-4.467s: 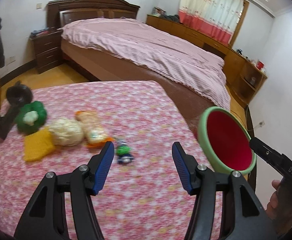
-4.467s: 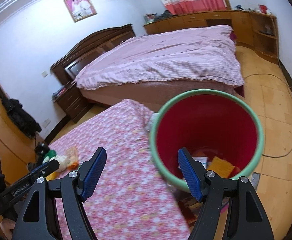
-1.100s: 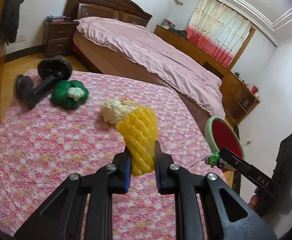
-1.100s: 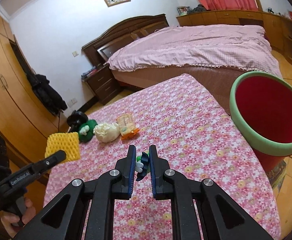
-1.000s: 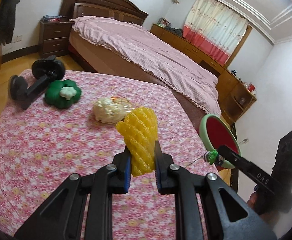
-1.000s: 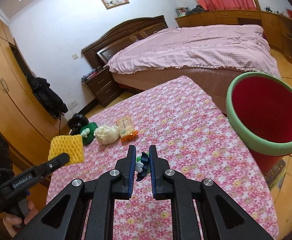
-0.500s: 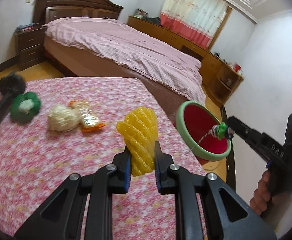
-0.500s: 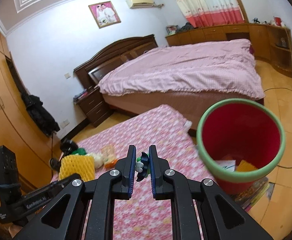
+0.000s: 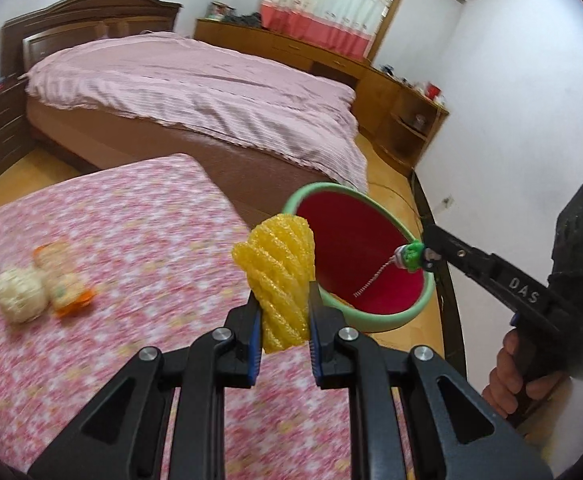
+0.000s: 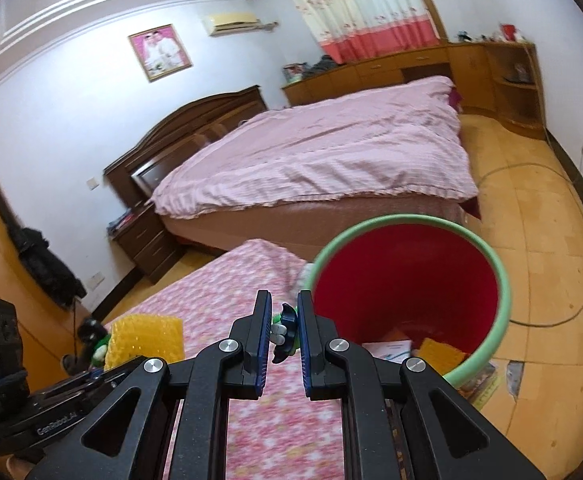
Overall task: Collect trash
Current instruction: 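Open both tools to drop the net and figurine into the bucket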
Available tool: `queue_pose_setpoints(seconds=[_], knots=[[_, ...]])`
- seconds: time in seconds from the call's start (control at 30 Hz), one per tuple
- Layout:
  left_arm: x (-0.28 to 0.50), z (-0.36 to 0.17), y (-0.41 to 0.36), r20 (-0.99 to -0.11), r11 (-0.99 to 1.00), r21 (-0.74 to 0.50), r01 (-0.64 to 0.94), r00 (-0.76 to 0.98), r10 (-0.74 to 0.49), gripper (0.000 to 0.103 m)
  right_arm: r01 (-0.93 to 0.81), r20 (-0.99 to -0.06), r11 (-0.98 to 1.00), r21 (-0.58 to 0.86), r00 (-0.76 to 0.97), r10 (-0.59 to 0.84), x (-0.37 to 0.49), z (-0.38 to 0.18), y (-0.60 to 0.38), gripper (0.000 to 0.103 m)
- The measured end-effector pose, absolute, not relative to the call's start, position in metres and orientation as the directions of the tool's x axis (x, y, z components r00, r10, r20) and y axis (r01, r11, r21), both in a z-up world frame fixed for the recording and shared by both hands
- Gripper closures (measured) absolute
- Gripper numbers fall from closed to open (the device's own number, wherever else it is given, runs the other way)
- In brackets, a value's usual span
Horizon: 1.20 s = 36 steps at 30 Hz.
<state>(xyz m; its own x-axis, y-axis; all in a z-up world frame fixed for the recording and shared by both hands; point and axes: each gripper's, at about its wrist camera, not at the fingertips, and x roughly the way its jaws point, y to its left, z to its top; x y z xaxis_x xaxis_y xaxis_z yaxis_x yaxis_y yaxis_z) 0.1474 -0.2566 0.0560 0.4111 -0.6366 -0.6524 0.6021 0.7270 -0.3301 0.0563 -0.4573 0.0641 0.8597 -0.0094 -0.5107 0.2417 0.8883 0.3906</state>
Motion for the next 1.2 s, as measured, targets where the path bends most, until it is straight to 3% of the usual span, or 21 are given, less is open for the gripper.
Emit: queue_pose_setpoints(seconds=[0.6, 0.67, 0.73, 0.8, 1.2], knots=[[0.166, 0.004, -0.386, -0.745, 0.659, -0.269, 0.703, 0.281, -0.605, 0.085, 0.404, -0.599, 0.797, 0.450, 0.798, -0.067, 0.060, 0.002, -0.544, 0.090], [0.166, 0.002, -0.390, -0.750, 0.660, -0.246, 0.710, 0.292, -0.594, 0.078, 0.415, -0.606, 0.790, 0.451, 0.793, -0.071, 0.059, -0.002, -0.550, 0.088], [0.165, -0.001, -0.394, -0.751, 0.659, -0.238, 0.714, 0.295, -0.591, 0.065, 0.426, -0.610, 0.784, 0.453, 0.789, -0.076, 0.058, -0.004, -0.554, 0.088], [0.165, -0.003, -0.395, -0.750, 0.662, -0.237, 0.711, 0.299, -0.590, 0.062, 0.435, -0.612, 0.776, 0.457, 0.787, -0.081, 0.057, -0.004, -0.557, 0.088], [0.167, 0.009, -0.365, -0.729, 0.706, -0.260, 0.659, 0.345, -0.591, 0.061, 0.394, -0.575, 0.780, 0.486, 0.816, -0.054, 0.052, 0.005, -0.549, 0.071]])
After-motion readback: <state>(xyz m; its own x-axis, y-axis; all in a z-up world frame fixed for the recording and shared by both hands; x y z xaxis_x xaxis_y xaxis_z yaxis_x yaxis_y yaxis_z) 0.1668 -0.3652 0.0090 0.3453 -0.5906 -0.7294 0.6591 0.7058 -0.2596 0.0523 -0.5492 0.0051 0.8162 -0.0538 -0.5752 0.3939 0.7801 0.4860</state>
